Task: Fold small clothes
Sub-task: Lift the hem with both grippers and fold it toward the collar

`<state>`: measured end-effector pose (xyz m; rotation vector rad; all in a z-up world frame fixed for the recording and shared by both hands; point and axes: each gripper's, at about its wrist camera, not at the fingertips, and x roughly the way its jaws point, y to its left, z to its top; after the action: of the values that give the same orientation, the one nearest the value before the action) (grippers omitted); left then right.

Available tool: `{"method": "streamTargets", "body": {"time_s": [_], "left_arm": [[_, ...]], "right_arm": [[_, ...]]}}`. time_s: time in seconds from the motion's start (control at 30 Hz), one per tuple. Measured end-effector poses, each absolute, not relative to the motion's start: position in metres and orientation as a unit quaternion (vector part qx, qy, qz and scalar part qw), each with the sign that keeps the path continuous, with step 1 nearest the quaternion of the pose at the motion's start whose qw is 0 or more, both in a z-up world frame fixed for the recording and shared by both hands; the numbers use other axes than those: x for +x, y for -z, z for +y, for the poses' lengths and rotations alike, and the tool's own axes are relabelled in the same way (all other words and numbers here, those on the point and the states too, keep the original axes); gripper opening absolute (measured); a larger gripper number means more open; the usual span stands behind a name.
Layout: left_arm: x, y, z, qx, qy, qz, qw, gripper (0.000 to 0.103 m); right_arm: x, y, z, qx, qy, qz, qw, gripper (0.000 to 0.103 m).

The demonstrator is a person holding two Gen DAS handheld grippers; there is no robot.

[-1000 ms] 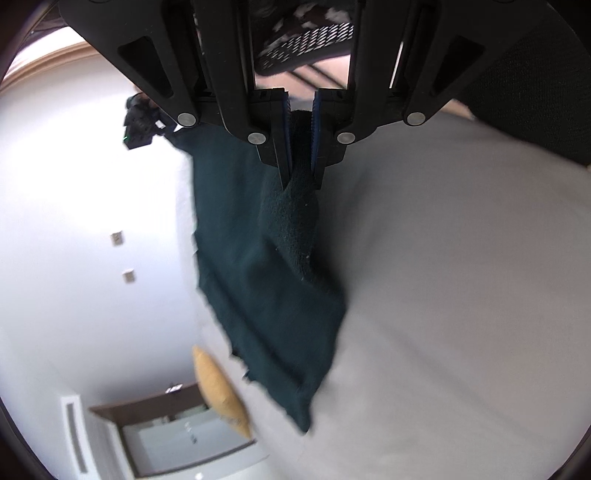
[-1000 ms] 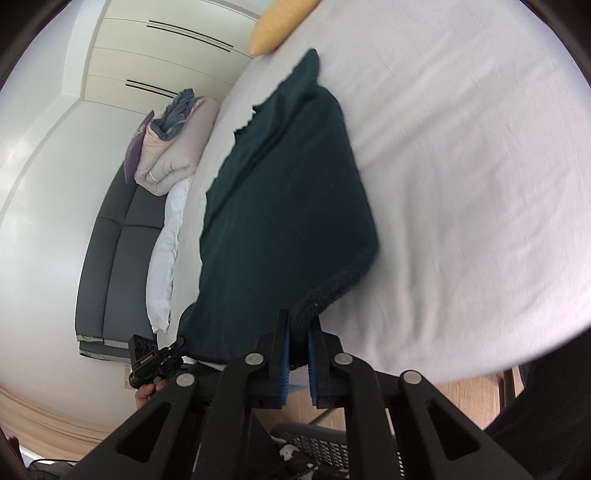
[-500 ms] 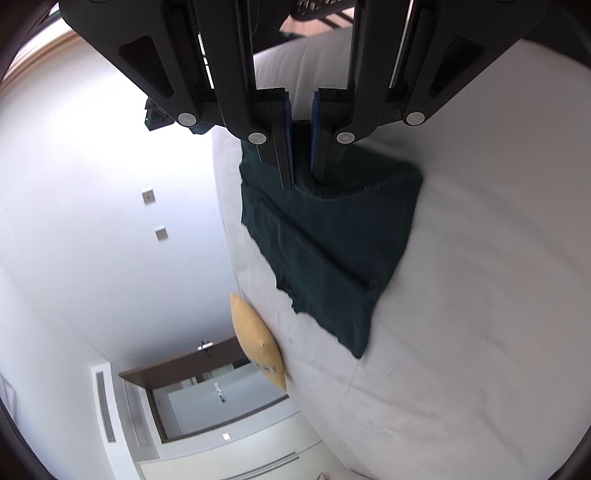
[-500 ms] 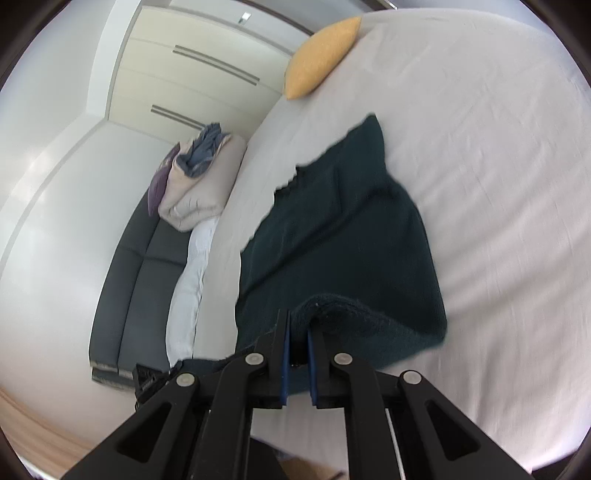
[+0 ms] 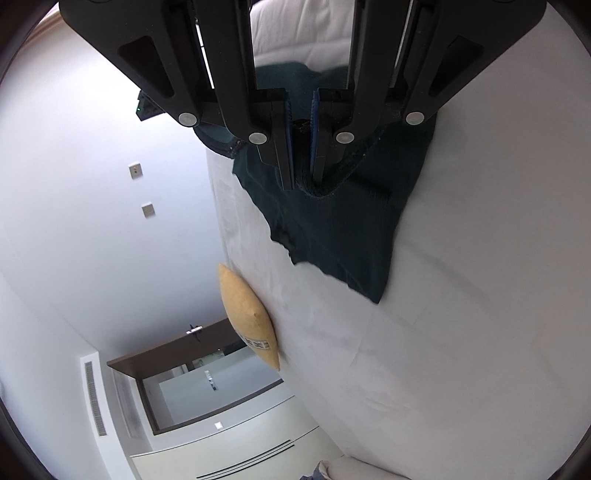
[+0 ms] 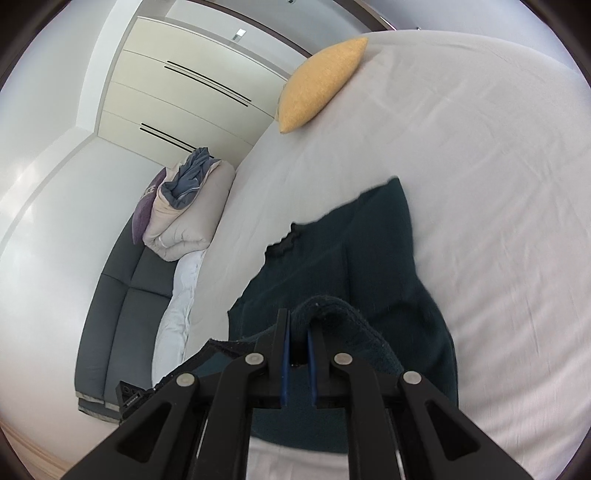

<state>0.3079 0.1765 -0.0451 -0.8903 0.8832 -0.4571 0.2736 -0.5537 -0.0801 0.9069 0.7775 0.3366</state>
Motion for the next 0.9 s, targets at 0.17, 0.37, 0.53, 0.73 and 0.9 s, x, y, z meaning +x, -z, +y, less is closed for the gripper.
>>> {"method": "streamTargets", "body": {"time_s": [0.17, 0.37, 0.53, 0.73, 0.9], "left_arm": [[0.358, 0.048, 0.166, -0.4, 0.196, 0.418, 0.792, 0.005], [0.409, 0.068, 0.153, -0.399, 0.176, 0.431, 0.79, 0.004], [0.449, 0.089, 0.142, -0.392, 0.159, 0.445, 0.789, 0.004], [0.487, 0.114, 0.133, -0.387, 0.144, 0.457, 0.787, 0.004], [0.514, 0.137, 0.126, -0.381, 0.13, 0.469, 0.786, 0.004]], "right_arm": [[0.313, 0.084, -0.556, 0.421, -0.14, 0.364, 0.819, 0.009], [0.354, 0.102, -0.561, 0.425, -0.116, 0.374, 0.816, 0.009], [0.386, 0.121, -0.564, 0.426, -0.097, 0.39, 0.811, 0.009], [0.416, 0.137, -0.563, 0.421, -0.081, 0.408, 0.806, 0.009], [0.426, 0.153, -0.566, 0.424, -0.065, 0.422, 0.799, 0.009]]}}
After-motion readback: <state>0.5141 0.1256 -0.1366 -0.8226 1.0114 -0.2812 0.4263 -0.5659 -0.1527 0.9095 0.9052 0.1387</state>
